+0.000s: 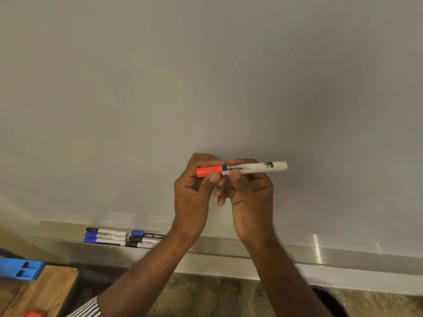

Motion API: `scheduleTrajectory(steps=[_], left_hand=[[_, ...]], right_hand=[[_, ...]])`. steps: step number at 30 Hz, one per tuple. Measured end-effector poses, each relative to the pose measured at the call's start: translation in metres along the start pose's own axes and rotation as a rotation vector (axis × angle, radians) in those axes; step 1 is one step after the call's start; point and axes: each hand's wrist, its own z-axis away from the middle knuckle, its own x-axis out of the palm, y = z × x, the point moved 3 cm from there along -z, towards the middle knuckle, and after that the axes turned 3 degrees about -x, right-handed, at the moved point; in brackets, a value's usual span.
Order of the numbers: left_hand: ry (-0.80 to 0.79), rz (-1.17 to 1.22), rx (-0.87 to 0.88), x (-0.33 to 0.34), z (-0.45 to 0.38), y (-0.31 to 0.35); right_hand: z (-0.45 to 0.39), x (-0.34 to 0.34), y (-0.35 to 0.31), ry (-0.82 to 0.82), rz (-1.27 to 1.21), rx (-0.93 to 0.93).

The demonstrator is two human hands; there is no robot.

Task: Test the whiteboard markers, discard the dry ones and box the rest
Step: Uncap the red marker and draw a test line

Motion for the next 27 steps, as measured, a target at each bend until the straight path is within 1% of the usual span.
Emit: scheduleTrajectory(steps=[4,8,10,14,15,17,18,19,20,22,25,27], left_hand=[[0.022,0.171,-0.080,0.016,0.006,0.001],[0.175,0.345,-0.222,0.030,0.011,0.003],[0.232,0.393,-0.261,0.032,0.012,0.002],[0.254,0.408,-0.293,0.033,0.013,0.002],[0.266,0.428,-0.308,0.032,0.012,0.003],[0.327,0.559,-0.349,0.027,0.008,0.003],[0.346,0.602,-0.342,0.026,0.007,0.004],[0.345,0.600,-0.321,0.026,0.008,0.005],[0.330,0.568,-0.297,0.028,0.011,0.006],[0.269,0.491,-0.215,0.033,0.014,0.013],[0.178,0.369,-0.028,0.030,0.006,0.035],[0.145,0.321,0.108,0.022,-0.008,0.053]], right_hand=[[0.002,0.011,0.002,0.189,0.003,-0.039],[0.008,0.010,0.012,0.353,0.094,0.000],[0.010,0.010,0.015,0.406,0.052,0.008],[0.011,0.014,0.011,0.408,-0.055,-0.033],[0.011,0.013,0.011,0.441,-0.090,-0.038],[0.009,0.006,0.010,0.565,-0.196,-0.044],[0.007,0.001,0.010,0.609,-0.248,-0.053],[0.005,-0.001,0.008,0.614,-0.273,-0.069],[0.003,0.000,0.005,0.581,-0.271,-0.092],[-0.001,0.004,-0.003,0.472,-0.234,-0.153],[-0.008,0.010,-0.023,0.322,-0.162,-0.253],[-0.015,0.014,-0.040,0.263,-0.138,-0.312]])
